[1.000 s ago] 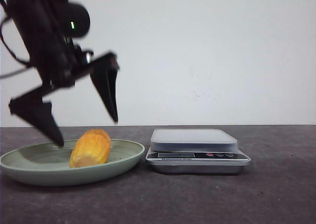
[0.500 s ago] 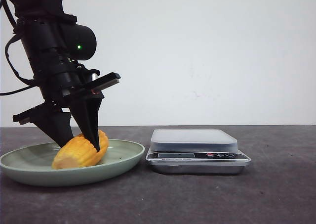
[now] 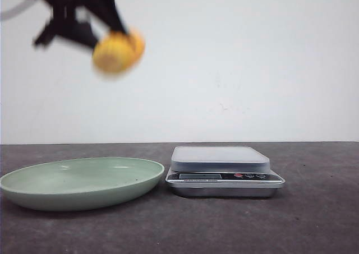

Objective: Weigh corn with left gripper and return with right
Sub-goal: 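Lift the corn cob with the left gripper and carry it over the scale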

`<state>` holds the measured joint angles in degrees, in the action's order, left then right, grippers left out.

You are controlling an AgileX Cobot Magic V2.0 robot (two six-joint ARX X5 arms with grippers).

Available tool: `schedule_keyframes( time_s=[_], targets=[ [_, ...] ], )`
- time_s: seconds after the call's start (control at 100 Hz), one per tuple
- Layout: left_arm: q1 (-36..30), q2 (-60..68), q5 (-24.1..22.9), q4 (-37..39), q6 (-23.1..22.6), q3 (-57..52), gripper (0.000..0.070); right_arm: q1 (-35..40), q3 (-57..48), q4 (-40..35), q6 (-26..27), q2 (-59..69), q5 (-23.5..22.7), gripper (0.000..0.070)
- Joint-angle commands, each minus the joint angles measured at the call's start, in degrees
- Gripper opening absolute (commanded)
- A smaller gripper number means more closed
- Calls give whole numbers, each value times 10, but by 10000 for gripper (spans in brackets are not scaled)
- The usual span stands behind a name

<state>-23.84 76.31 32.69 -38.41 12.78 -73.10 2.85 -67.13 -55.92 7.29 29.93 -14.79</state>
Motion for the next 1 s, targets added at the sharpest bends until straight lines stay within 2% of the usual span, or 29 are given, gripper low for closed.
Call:
schedule_keyframes(
  time_s=[0.0, 0.17, 0.38, 0.74, 0.99],
  targets=[
    [-7, -28, 9, 33, 26, -21, 11, 0, -11, 5, -4, 2, 0, 695],
    [-18, -94, -2, 144, 91, -25, 11, 0, -11, 5, -2, 2, 0, 695],
    [-22, -92, -17, 200, 167, -25, 12, 0, -11, 2, 2, 2, -2, 695],
    [-48, 45, -44, 233, 213, -25, 12, 0, -11, -2, 7, 2, -2, 694],
    [-66, 175, -49, 202, 207, -64, 12, 0, -11, -5, 6, 2, 0, 694]
  ],
)
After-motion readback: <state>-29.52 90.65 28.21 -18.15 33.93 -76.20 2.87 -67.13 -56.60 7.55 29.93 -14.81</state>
